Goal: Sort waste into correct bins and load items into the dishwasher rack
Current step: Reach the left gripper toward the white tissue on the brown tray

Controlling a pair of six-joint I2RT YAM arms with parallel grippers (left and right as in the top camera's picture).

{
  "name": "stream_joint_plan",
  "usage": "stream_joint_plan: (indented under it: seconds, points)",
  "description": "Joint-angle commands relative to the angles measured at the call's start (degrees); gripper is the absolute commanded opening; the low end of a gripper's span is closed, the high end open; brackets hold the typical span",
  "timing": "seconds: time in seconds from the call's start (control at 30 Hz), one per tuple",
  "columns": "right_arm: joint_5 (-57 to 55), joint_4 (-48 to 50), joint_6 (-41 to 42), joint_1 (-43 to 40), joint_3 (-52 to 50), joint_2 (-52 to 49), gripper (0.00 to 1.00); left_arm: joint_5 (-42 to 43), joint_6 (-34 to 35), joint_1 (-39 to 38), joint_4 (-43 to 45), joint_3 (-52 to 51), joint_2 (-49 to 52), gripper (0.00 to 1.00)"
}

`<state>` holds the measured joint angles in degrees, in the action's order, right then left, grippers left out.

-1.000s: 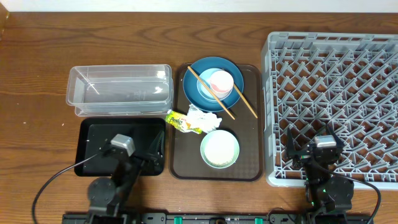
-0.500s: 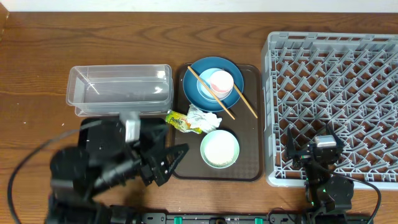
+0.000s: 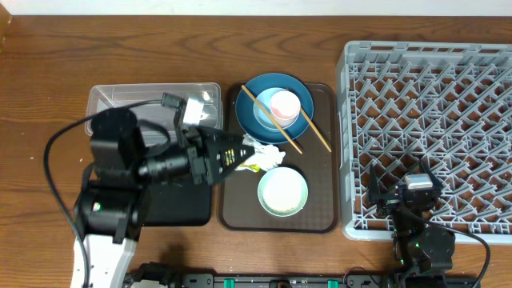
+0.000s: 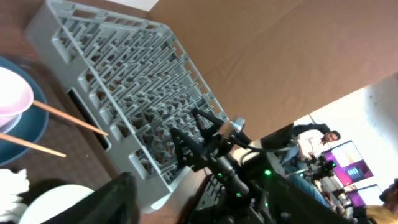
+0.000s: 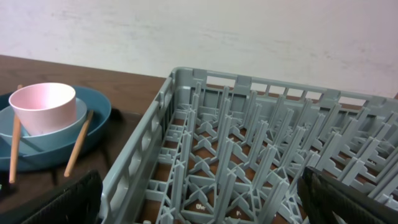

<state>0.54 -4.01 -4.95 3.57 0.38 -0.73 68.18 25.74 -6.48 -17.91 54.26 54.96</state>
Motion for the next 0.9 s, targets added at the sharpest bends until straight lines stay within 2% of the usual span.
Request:
stream_joint_plan:
  seconds: [0.0, 0.07, 0.2, 0.33, 0.47, 0.6, 0.87]
  points:
    - [-0.26, -0.26, 0.63, 0.17, -0.07, 0.09, 0.99, -3.67, 1.97, -0.35, -2.08, 0.83, 1.88, 0.56]
    - [-0.26, -0.26, 0.63, 0.17, -0.07, 0.09, 0.99, -10.91, 2.01, -1.84, -6.95, 0.83, 2.01, 0.53]
    - [-0.26, -0.26, 0.63, 0.17, -0.07, 0.09, 0.99, -33.94, 2.03, -9.81, -16.46, 0.83, 1.92, 0.53]
    - [-0.26, -0.26, 0.63, 0.17, -0.07, 0.09, 0.99, -52.72, 2.12, -21.22, -18.05, 0.83, 2.69, 0.53]
    - [-0.26, -0.26, 0.63, 0.17, -0.07, 0.09, 0.99, -72.85, 6.43, -32.7, -17.86, 0.83, 6.32, 0.55]
    - [-0.26, -0.26, 0.63, 0.17, -0.07, 0.09, 0.99, -82.62, 6.54, -38.56, -17.75, 0.83, 12.0, 0.59]
    - [-0.26, -0.26, 0.63, 0.17, -0.07, 0.09, 0.99, -84.19, 6.54, -36.87, -16.31, 0.83, 20.76, 0.59]
